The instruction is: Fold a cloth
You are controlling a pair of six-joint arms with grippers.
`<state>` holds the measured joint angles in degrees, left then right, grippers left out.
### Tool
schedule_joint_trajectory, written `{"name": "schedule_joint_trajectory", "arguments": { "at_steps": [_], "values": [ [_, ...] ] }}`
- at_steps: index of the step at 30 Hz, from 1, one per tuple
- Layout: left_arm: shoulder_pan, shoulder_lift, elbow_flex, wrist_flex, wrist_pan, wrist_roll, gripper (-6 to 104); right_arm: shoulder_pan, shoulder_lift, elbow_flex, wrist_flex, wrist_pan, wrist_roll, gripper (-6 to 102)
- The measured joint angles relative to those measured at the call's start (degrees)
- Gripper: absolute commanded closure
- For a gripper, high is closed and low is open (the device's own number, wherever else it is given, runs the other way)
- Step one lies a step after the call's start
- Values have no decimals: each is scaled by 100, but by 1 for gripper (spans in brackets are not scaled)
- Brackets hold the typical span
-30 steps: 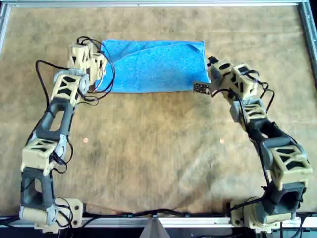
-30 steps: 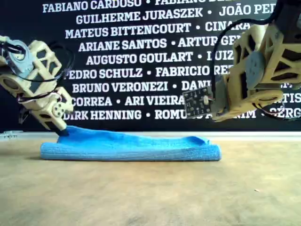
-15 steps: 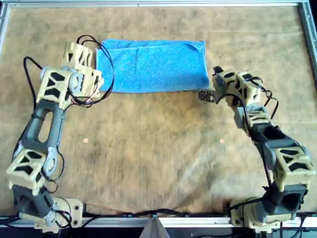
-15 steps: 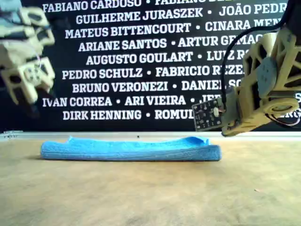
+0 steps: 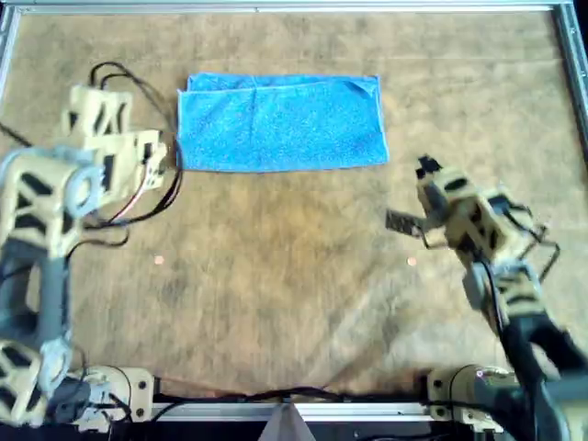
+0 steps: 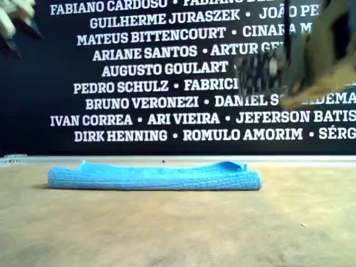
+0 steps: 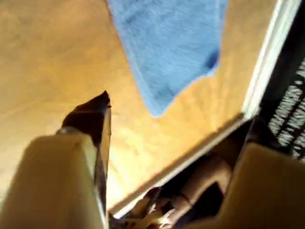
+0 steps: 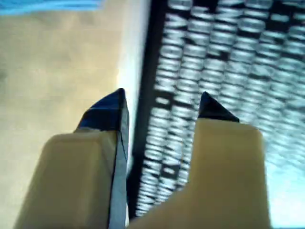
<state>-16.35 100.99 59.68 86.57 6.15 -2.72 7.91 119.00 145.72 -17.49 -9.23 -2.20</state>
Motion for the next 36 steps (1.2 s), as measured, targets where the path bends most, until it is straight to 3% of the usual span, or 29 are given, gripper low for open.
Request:
{"name": "schedule_joint_trajectory", "arguments": {
  "at_steps": [5, 8, 11, 15, 20, 23, 29, 36],
  "values": [
    [0, 2039, 1626, -18, 0, -501, -3, -149, 1626, 896, 0, 0, -35, 36],
    [0, 3366, 2839, -176, 0, -580, -3, -264, 2039, 1266, 35, 0, -35, 35],
    [0, 4447, 4192, -870, -9, -615, -3, -308, 2268, 1503, 167, 0, -35, 35],
    [167, 5766, 6038, -2250, -492, -580, -3, -316, 2663, 1934, 343, 0, -35, 35],
    [229, 7066, 8473, -3735, -1283, -580, -3, -308, 3586, 2487, 378, 0, -35, 36],
    [229, 7304, 9369, -3973, -1459, -404, -3, -316, 4157, 2698, 378, -9, -35, 35],
    [229, 7374, 10072, -4122, -1459, 176, -3, -316, 4280, 2769, 378, 53, -35, 35],
    [229, 7383, 10608, -4140, -1529, 264, -3, -492, 4271, 2769, 686, 53, -35, 35]
  ]
}}
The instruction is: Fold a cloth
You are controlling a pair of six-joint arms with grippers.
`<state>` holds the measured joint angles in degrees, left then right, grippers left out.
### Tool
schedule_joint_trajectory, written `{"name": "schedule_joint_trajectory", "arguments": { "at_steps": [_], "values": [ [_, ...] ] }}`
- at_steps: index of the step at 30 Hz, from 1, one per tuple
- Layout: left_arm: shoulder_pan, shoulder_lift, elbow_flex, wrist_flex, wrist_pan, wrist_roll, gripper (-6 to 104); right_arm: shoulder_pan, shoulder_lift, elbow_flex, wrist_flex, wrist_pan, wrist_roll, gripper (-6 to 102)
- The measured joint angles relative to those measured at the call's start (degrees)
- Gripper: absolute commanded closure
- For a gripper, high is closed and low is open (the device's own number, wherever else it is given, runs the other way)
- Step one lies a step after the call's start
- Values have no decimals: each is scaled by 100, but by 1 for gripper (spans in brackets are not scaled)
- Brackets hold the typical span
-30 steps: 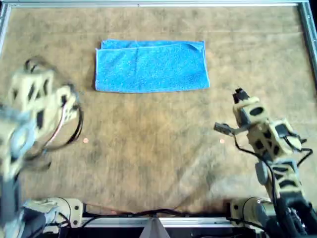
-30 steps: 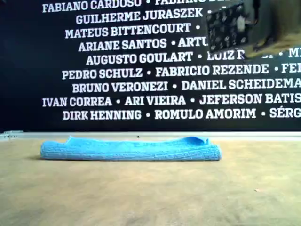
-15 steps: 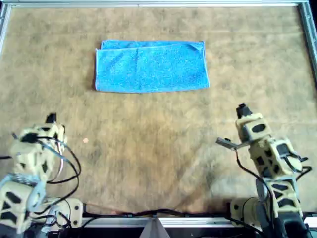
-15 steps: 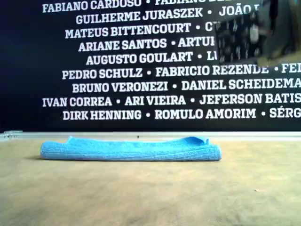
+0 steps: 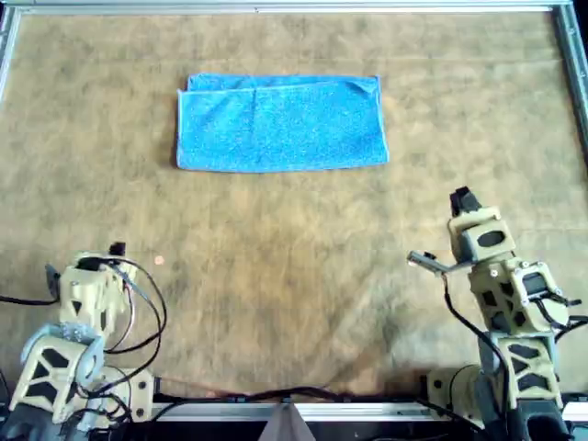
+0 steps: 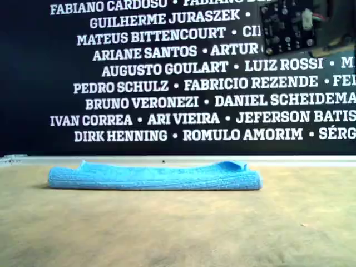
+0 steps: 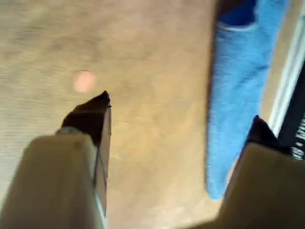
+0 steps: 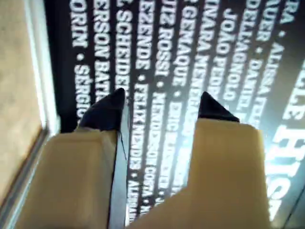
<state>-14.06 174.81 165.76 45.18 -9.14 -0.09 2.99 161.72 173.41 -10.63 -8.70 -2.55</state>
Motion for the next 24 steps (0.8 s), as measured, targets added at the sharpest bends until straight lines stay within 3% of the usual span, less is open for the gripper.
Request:
{"name": "schedule_joint_trajectory", "arguments": {
  "at_steps": [24],
  "values": [
    [0, 9, 686, -264, 53, -26, -3, 18, -501, 0, 360, -44, 9, 35]
  ]
}}
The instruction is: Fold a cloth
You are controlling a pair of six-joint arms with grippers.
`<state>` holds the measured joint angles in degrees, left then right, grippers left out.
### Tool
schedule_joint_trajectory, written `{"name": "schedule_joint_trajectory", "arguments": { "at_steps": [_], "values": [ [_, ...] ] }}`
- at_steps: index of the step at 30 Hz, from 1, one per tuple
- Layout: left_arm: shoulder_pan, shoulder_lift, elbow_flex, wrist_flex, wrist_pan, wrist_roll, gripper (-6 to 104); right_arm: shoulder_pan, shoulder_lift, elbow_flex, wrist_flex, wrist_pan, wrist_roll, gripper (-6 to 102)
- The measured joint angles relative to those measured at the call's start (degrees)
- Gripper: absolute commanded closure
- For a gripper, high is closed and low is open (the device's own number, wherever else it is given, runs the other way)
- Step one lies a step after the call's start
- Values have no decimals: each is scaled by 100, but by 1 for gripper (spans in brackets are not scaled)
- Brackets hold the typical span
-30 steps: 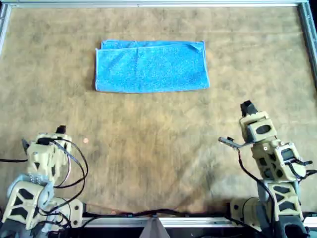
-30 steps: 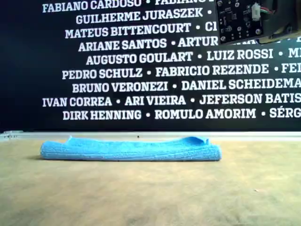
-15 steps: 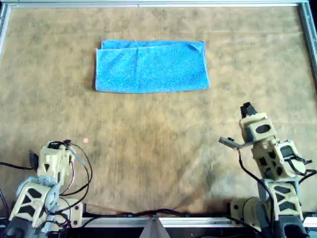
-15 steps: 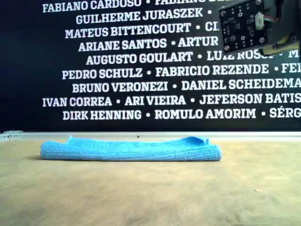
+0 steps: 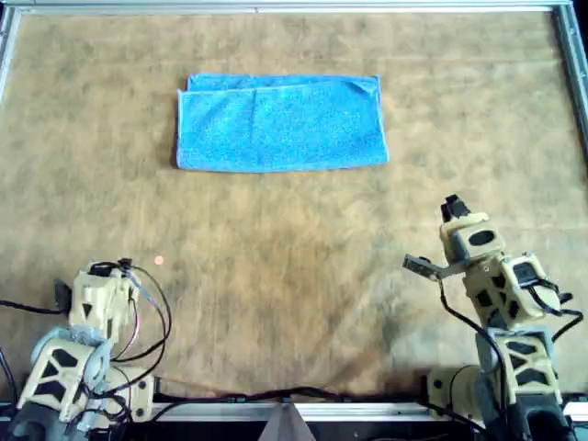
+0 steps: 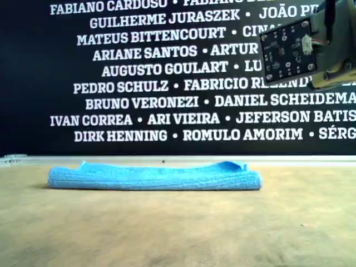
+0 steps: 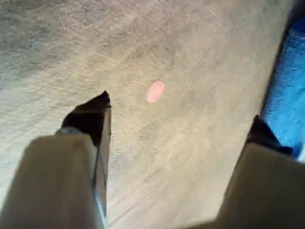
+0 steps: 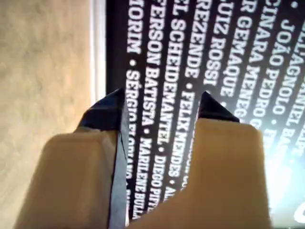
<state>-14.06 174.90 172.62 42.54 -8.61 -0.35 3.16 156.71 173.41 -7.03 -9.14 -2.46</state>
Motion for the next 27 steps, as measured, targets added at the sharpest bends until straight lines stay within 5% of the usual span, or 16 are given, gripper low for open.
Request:
{"name": "schedule_joint_trajectory", "arguments": {
  "at_steps": [7, 14, 27],
  "values": [
    [0, 0, 0, -984, -35, 62, -3, 0, -193, -264, 35, -9, 0, 35],
    [0, -519, -782, -1125, -35, 62, -3, 0, -2127, -1828, 431, -26, 0, 35],
    [-35, -6785, -5212, -1169, -35, 35, -3, 940, -6943, -5432, 1204, -79, 44, 35]
  ]
}}
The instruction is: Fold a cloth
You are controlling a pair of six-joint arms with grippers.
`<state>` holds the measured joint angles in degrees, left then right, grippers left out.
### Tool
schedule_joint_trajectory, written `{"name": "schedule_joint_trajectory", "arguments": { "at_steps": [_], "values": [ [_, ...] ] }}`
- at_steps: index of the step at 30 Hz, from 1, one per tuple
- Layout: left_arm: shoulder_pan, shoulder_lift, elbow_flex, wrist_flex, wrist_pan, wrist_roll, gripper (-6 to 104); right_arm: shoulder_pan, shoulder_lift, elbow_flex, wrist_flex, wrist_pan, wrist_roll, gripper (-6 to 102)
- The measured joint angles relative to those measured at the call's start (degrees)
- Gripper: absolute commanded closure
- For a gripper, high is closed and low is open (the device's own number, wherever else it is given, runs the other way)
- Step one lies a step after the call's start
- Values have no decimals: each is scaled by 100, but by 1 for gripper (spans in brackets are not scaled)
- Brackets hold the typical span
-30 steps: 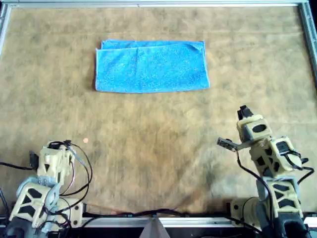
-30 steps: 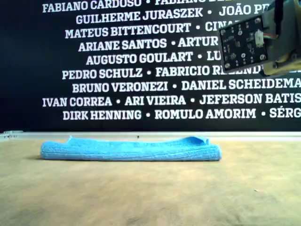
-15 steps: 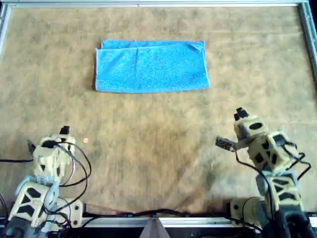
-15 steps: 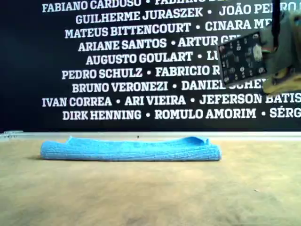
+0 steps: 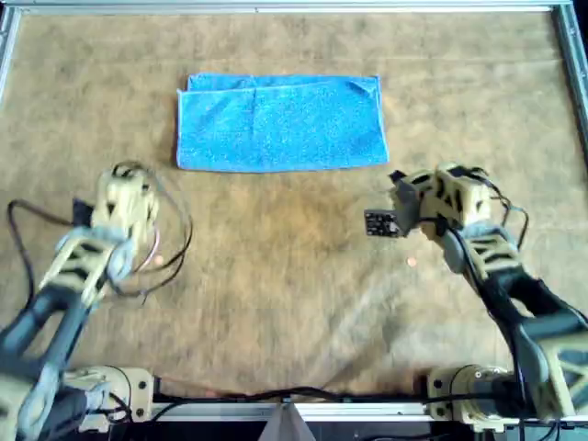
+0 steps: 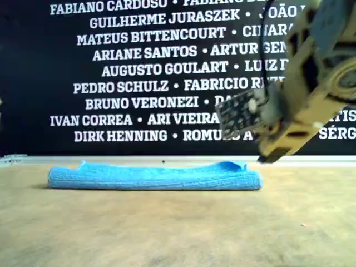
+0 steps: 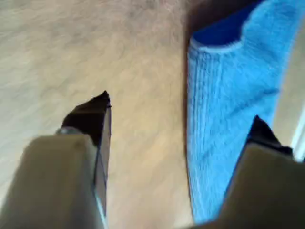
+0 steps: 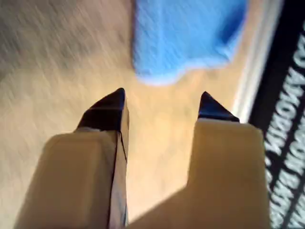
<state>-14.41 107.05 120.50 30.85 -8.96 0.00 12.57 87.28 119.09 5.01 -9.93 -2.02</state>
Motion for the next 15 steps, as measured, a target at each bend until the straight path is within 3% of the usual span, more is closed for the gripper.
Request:
{"name": "schedule_joint_trajectory", "arguments": {
  "at_steps": [5, 15],
  "values": [
    [-141, -1846, -1644, -18, 0, 26, -3, -53, -721, -835, 396, 88, 0, 32],
    [-149, -4649, -4421, -18, 18, 18, -3, -35, -1925, -2549, 1371, 88, -18, 25]
  ]
}}
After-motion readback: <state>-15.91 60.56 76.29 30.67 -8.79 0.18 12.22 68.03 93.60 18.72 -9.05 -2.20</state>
